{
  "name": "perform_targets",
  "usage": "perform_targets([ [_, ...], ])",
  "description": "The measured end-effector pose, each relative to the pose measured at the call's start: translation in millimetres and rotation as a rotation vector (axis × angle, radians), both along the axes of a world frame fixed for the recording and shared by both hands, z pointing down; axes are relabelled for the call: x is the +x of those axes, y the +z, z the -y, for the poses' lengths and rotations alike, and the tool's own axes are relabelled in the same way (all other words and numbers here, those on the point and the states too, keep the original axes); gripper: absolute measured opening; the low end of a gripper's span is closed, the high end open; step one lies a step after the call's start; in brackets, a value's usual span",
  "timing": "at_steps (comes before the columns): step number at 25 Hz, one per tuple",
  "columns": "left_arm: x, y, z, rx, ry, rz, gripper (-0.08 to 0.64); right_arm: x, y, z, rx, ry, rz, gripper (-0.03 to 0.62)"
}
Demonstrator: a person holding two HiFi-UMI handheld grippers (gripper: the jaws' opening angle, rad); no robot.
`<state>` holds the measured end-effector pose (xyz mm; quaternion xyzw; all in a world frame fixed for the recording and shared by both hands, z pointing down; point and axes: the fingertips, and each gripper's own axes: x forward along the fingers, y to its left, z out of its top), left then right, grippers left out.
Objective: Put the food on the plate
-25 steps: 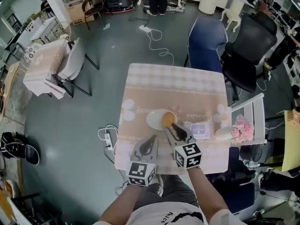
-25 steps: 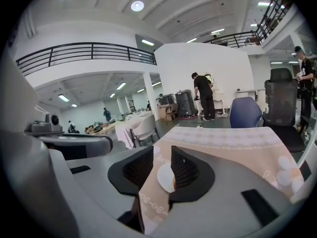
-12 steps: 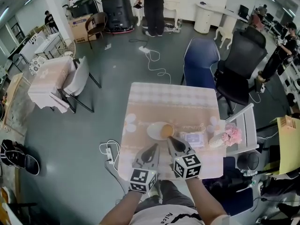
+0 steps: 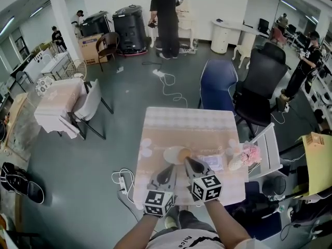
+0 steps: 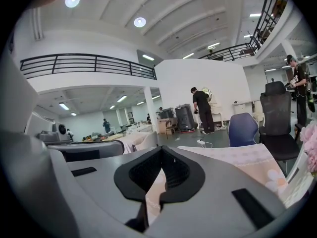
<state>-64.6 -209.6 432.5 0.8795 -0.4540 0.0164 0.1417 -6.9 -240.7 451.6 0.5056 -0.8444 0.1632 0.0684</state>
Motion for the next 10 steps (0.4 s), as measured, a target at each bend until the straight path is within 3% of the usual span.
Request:
perform_targets([
  [10, -11.6, -11.6, 2.6, 0.019, -0.024, -0.003, 0.005, -9.4, -11.5, 4.3, 0.016, -0.014, -0.003, 0.015],
])
